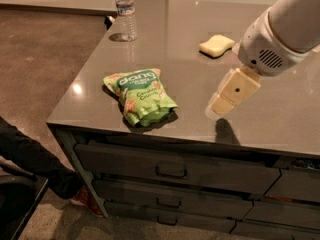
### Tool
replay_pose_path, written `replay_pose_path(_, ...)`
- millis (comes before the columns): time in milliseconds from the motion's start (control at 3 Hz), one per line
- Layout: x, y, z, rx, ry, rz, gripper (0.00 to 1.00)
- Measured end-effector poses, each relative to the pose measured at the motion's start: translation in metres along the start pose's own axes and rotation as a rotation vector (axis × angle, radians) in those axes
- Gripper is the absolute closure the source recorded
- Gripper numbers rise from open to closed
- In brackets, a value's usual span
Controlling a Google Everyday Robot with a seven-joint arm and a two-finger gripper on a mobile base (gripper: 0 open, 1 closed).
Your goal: Pick green rice chip bag
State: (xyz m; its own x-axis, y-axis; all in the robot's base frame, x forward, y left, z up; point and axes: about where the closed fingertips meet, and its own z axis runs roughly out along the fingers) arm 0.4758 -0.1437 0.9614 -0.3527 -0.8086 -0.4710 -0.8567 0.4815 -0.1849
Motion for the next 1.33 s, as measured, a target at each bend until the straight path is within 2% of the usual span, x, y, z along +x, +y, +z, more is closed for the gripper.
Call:
replay_pose_path(333, 0.0, 0.0, 0.0, 0.0, 0.0, 0.0, 0.0)
replay_pose_path(667, -0.011, 0.003, 0.016, -0.018, -0.001, 0.018, 0.0)
replay_pose_path(1333, -0.045, 0.01, 0.069, -0.088, 0.016, 0.011, 0.0)
